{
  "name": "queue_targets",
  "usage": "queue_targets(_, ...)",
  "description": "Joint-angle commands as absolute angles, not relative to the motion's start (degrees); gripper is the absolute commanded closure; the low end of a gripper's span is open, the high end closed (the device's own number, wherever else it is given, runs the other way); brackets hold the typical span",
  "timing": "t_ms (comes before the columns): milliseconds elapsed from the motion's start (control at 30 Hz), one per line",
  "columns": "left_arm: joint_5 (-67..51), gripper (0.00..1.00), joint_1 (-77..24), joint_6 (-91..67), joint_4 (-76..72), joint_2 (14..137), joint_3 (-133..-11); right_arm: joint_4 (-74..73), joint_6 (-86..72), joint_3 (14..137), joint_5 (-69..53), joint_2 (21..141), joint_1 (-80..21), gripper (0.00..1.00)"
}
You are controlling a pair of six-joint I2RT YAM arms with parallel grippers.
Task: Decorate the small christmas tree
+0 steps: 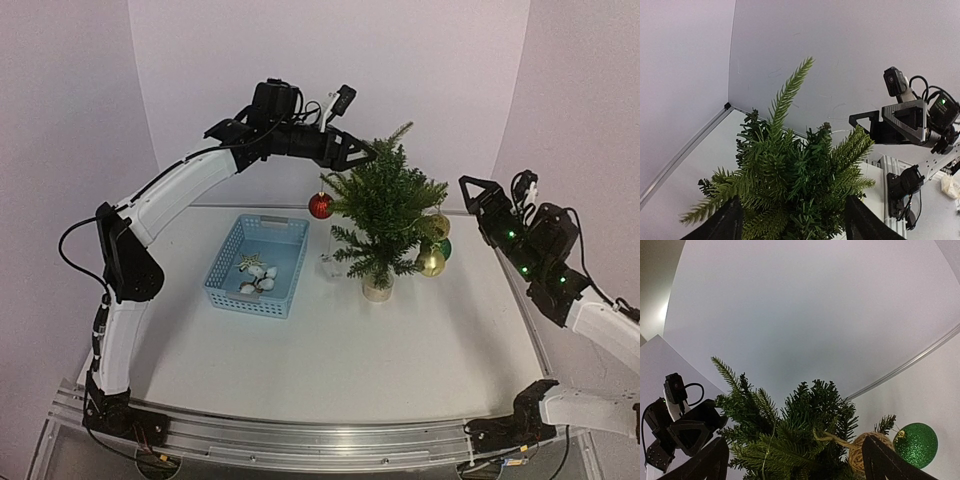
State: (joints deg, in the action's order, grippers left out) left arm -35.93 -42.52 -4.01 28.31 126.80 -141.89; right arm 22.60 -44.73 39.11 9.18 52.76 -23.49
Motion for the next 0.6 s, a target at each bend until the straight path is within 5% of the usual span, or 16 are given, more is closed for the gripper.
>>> queue_targets(0,-37.2,0.23,-42.0,-2.1,30.0,123.7,-146.0,22.8,-42.4,43.2,7.5,53.1,-23.4,0.08)
queue_targets(233,-38.6,0.01,-41.3,2.7,33.3,121.9,-148.9,22.2,-40.4,45.2,6.8,53.5,-23.3,0.08)
queue_targets(567,-40.3,0.0,-37.7,5.9,38.2,117.3,-149.0,21.0,-36.2,48.2,7.1,54.1,-23.4,0.07)
